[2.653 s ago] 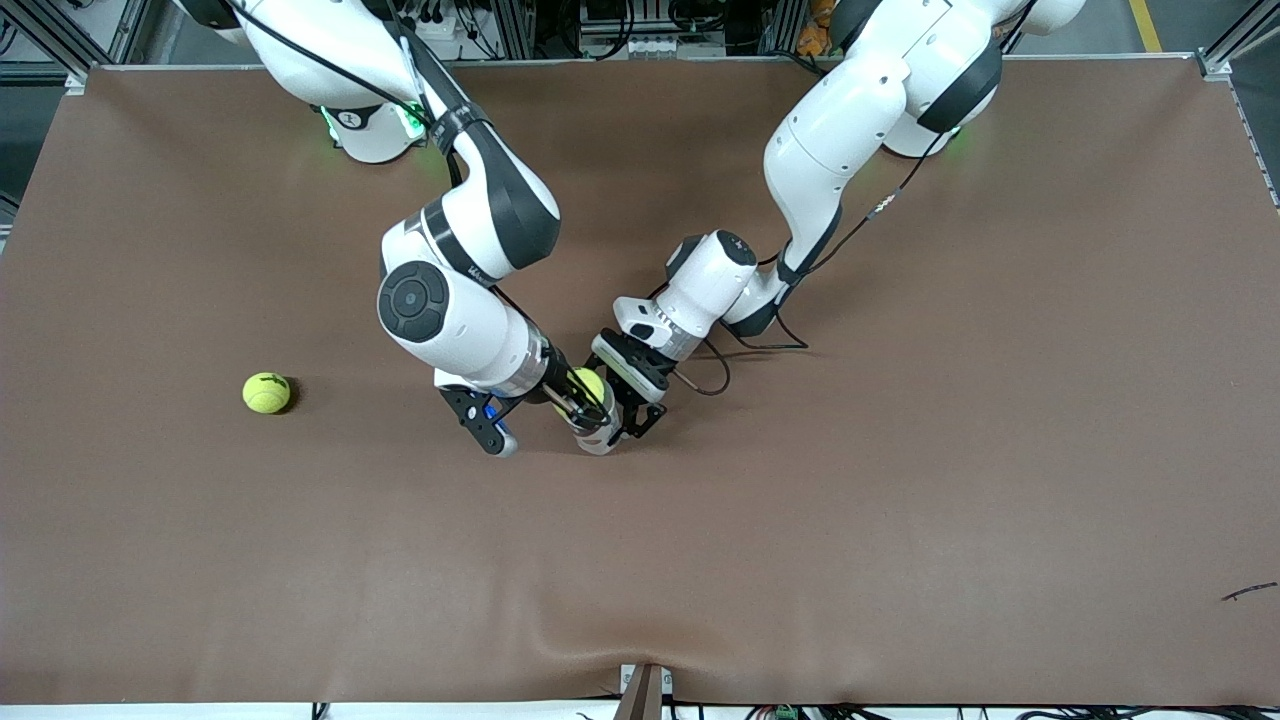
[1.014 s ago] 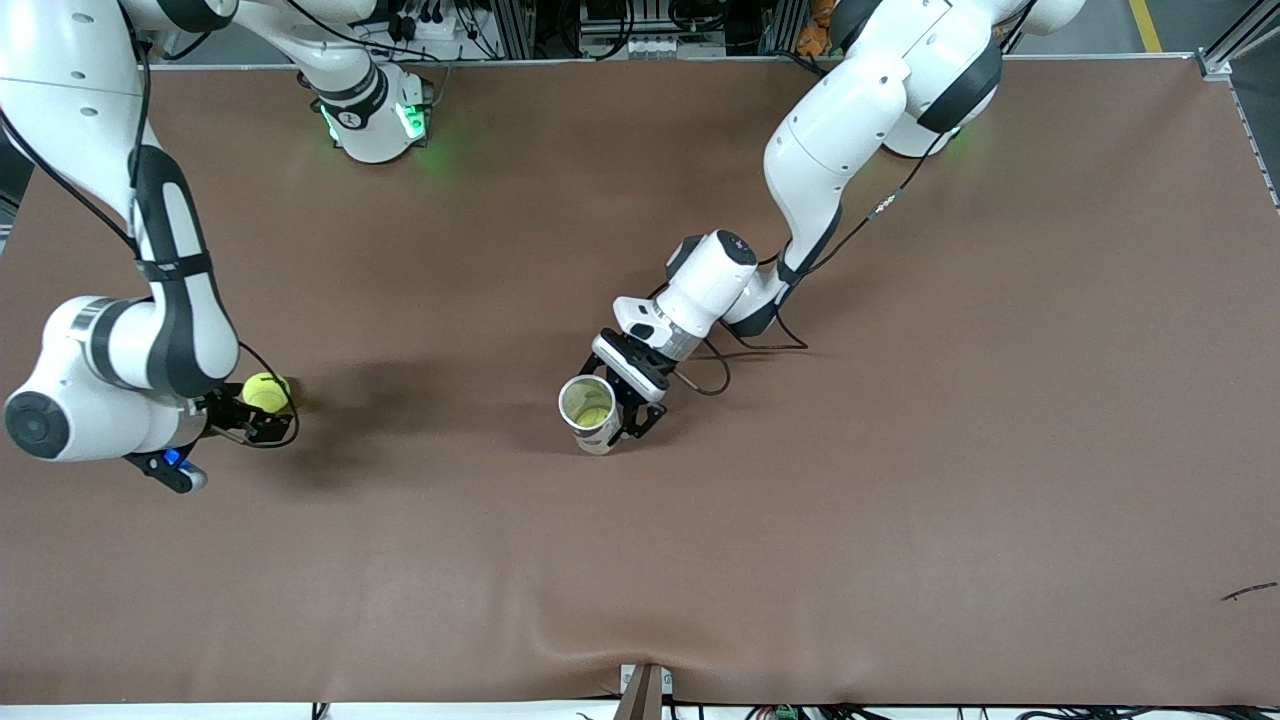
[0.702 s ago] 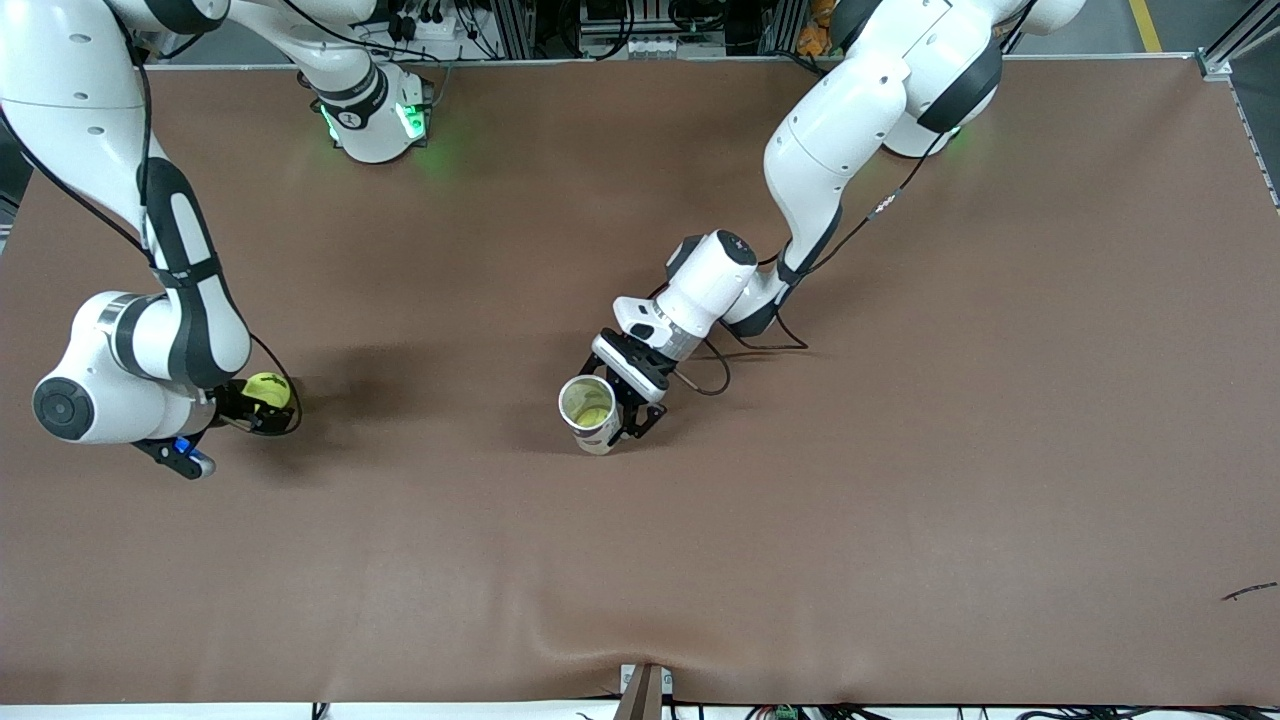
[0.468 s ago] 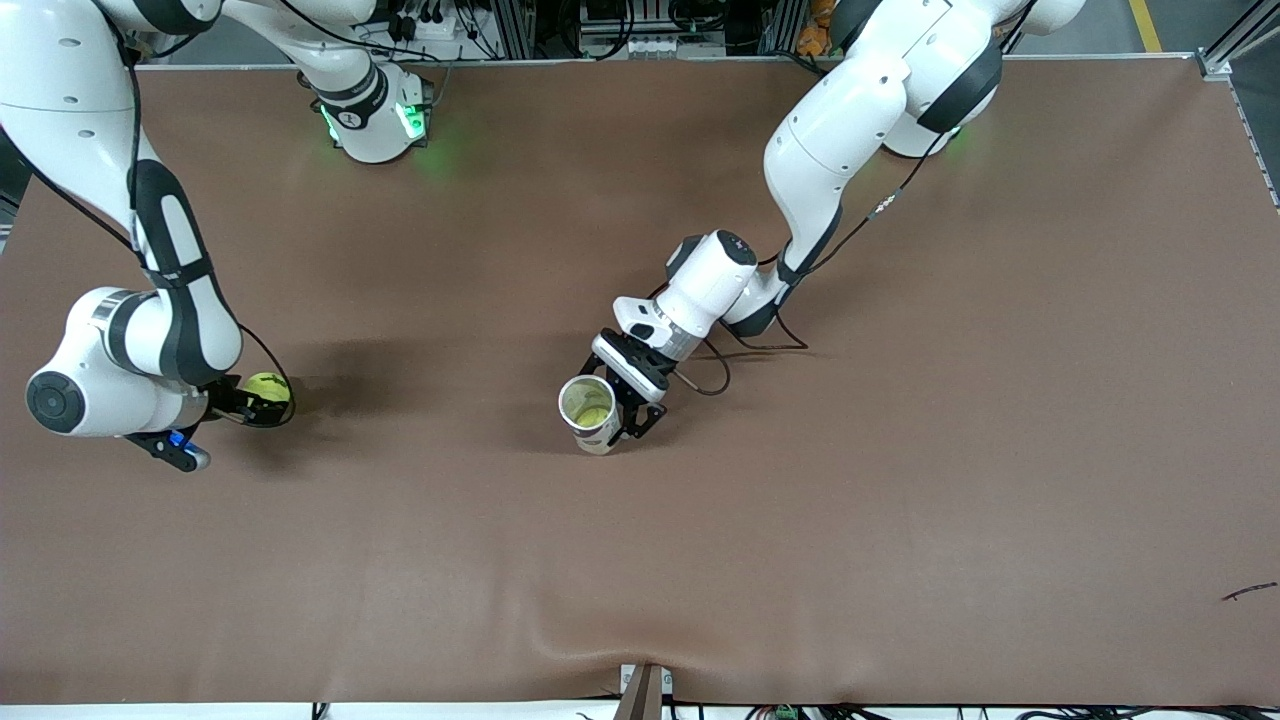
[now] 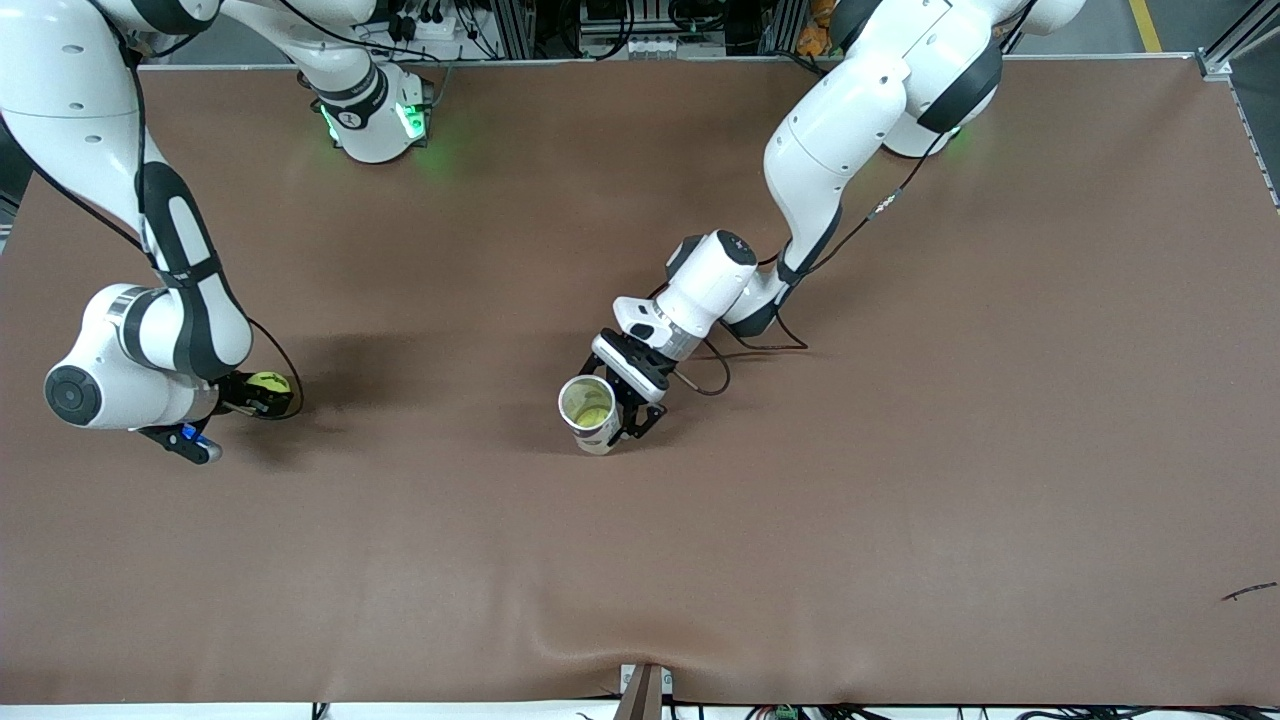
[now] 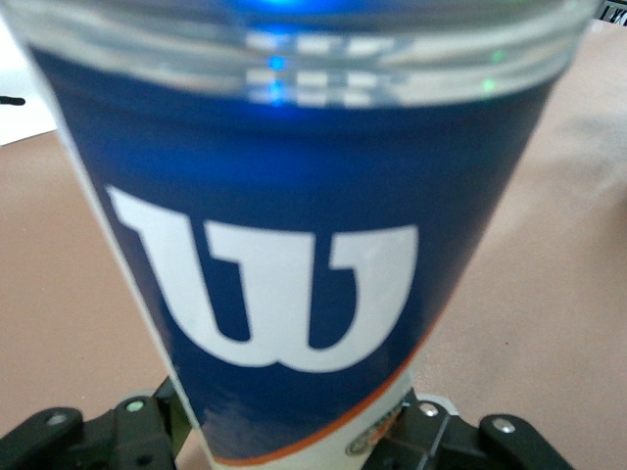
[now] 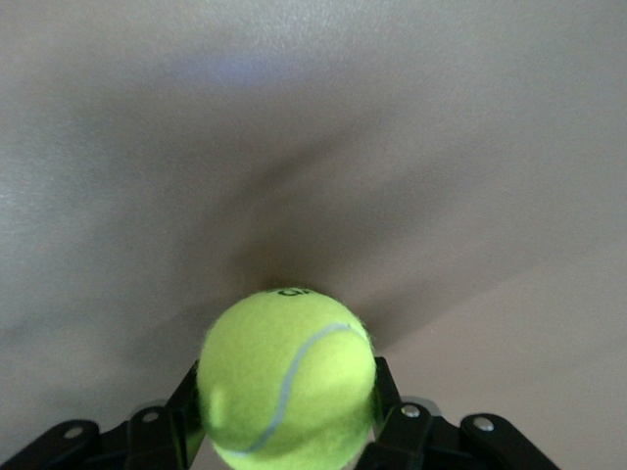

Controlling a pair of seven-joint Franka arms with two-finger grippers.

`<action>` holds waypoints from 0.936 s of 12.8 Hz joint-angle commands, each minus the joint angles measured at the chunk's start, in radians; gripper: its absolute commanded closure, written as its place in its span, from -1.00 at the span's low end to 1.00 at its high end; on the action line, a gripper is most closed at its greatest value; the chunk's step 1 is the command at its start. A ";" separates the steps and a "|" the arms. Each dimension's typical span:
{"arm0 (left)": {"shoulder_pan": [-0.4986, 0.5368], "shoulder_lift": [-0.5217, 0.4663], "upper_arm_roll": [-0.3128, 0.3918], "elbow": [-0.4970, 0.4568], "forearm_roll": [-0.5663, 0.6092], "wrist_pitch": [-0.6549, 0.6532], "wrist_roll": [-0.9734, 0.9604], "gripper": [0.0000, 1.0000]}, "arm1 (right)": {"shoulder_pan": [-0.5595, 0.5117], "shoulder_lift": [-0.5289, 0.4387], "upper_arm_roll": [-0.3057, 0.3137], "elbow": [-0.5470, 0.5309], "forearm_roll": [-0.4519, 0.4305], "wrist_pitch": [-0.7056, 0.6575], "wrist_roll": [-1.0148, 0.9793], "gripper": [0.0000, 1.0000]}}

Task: Insert tennis ball vertically with right arm
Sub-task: 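Grasp the second tennis ball with the right gripper and lift it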

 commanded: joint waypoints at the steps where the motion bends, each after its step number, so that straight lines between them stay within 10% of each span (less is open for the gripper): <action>1: -0.004 -0.007 0.005 0.003 -0.002 0.008 0.006 -0.52 | -0.009 -0.063 0.019 -0.027 -0.018 0.001 -0.009 -0.16; 6: -0.004 -0.011 0.005 0.003 -0.002 0.008 0.007 -0.52 | 0.068 -0.121 0.024 0.193 0.033 -0.334 0.055 -0.18; 12: -0.004 -0.011 0.005 0.003 -0.002 0.006 0.004 -0.52 | 0.273 -0.109 0.024 0.393 0.322 -0.449 0.501 -0.25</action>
